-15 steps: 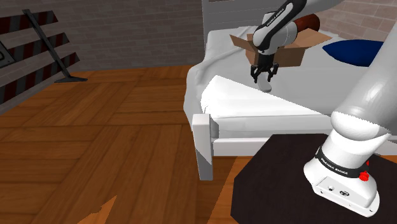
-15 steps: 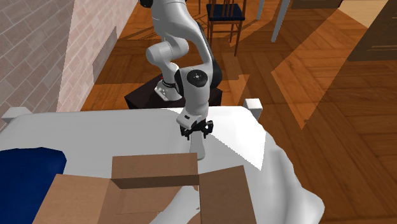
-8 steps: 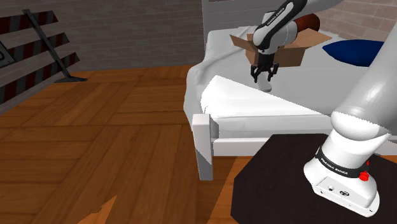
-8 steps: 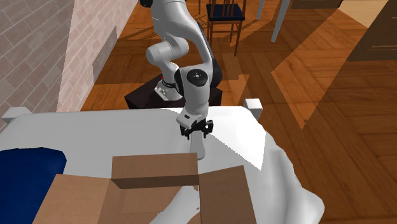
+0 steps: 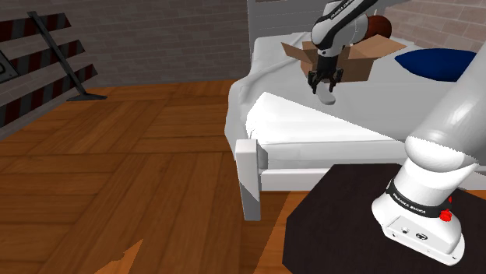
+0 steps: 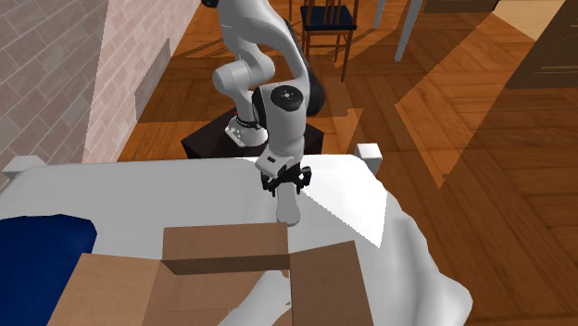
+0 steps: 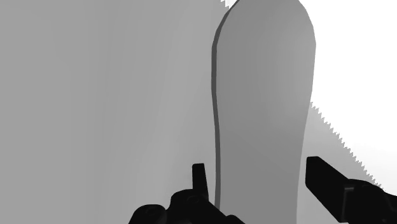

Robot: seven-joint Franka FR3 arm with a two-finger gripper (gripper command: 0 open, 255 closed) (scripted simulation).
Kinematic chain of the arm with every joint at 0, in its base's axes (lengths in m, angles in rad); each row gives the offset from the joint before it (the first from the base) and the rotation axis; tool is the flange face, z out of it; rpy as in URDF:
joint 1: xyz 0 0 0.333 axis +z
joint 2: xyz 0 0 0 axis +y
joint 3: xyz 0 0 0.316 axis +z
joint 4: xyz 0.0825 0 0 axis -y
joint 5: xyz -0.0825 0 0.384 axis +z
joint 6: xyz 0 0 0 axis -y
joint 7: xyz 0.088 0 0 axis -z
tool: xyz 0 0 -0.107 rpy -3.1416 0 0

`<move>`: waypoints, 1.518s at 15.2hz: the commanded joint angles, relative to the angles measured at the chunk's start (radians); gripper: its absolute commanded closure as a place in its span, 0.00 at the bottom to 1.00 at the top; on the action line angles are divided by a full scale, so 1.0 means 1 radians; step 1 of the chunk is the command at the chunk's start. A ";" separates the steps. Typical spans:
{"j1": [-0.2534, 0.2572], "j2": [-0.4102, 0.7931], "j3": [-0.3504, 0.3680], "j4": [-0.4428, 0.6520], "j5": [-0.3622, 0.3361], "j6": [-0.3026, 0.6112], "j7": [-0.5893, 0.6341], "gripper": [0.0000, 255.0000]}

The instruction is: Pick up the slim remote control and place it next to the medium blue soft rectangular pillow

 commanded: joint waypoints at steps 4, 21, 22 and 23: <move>0.001 -0.035 0.002 0.037 -0.008 -0.072 0.006 1.00; 0.003 -0.110 0.011 0.194 -0.019 -0.301 0.013 1.00; 0.003 -0.112 0.011 0.205 -0.020 -0.315 0.013 1.00; 0.003 -0.114 0.012 0.216 -0.020 -0.328 0.013 1.00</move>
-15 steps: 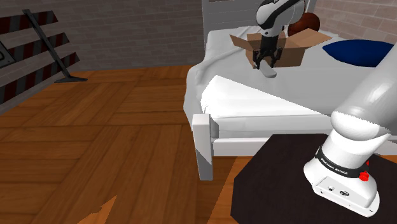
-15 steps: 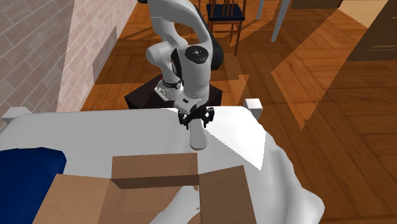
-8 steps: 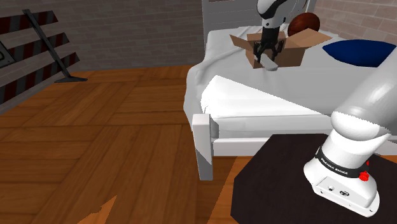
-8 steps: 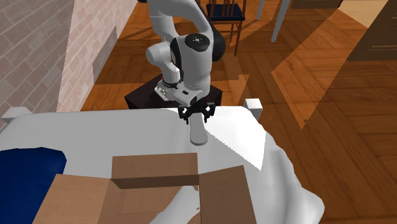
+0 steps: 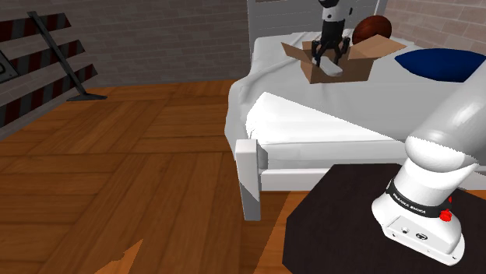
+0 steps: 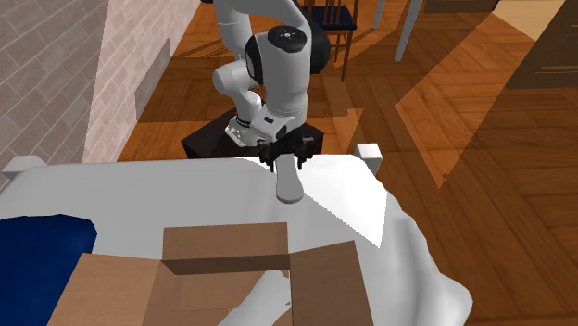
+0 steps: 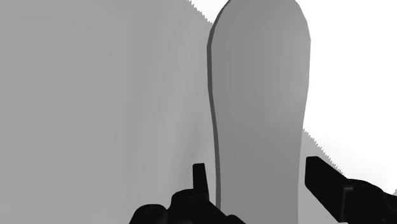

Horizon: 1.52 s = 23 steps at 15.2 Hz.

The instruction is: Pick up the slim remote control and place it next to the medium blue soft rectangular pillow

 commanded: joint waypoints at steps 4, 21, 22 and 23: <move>-0.010 -0.011 -0.013 0.039 -0.004 -0.049 -0.024 1.00; -0.200 0.216 -0.247 0.291 0.069 -0.078 -0.472 1.00; -0.214 0.239 -0.258 0.318 0.082 -0.083 -0.500 1.00; -0.230 0.264 -0.268 0.346 0.095 -0.090 -0.527 1.00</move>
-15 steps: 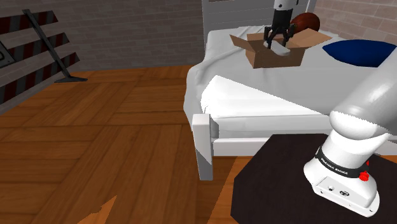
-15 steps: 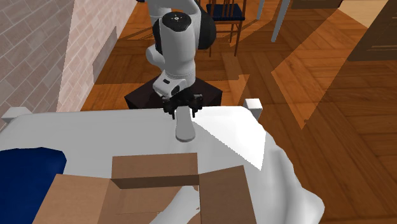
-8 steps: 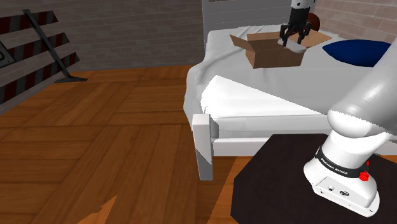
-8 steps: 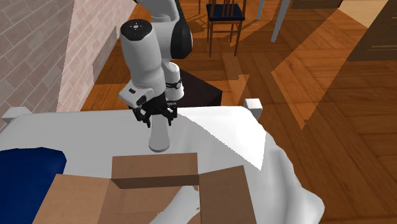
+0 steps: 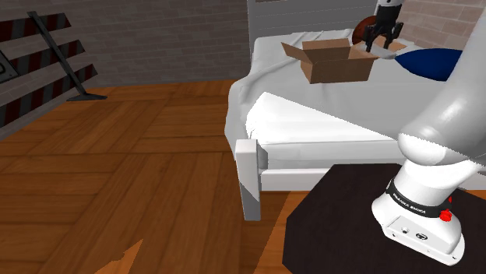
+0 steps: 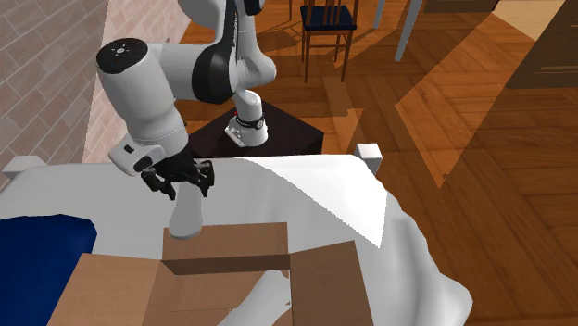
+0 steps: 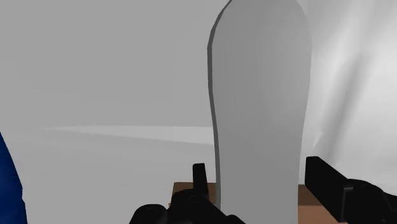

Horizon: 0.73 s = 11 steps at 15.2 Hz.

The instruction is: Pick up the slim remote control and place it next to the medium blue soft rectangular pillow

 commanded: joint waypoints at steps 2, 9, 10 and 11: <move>-0.047 0.077 -0.029 0.087 0.042 -0.020 -0.084 1.00; -0.203 0.295 -0.063 0.362 0.159 -0.106 -0.259 1.00; -0.242 0.345 -0.064 0.431 0.184 -0.131 -0.288 1.00; -0.241 0.344 -0.062 0.416 0.183 -0.117 -0.288 1.00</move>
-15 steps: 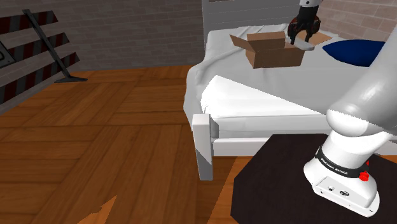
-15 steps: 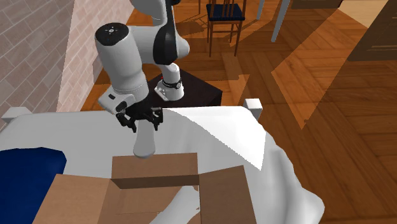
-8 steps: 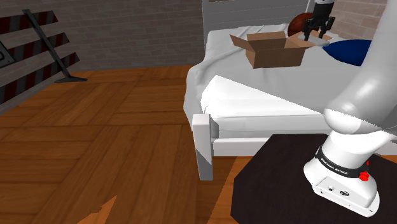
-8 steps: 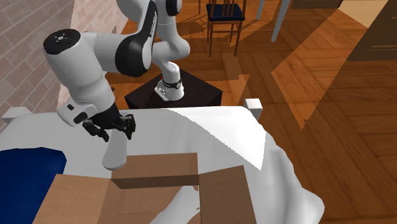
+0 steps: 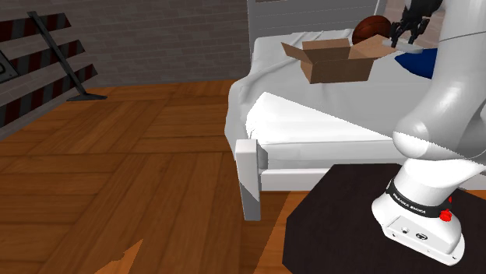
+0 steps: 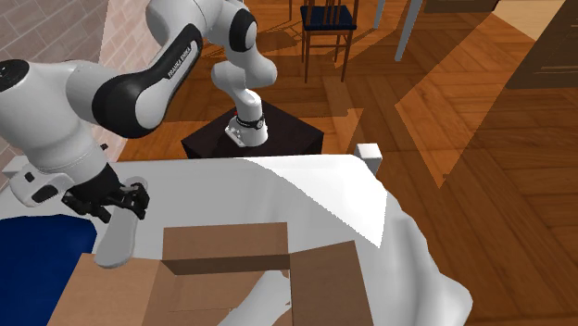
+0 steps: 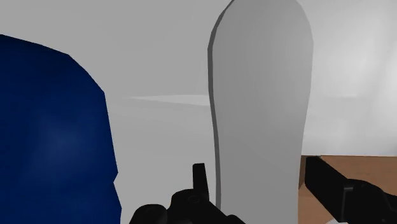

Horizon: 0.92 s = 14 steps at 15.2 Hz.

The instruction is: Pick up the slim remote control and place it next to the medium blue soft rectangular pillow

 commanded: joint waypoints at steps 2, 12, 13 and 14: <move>-0.012 0.021 0.003 -0.002 0.011 0.021 -0.014 1.00; 0.001 0.030 0.009 -0.125 0.020 0.150 -0.023 1.00; 0.002 0.033 0.010 -0.136 0.022 0.163 -0.024 1.00; 0.002 0.035 0.011 -0.146 0.023 0.175 -0.026 1.00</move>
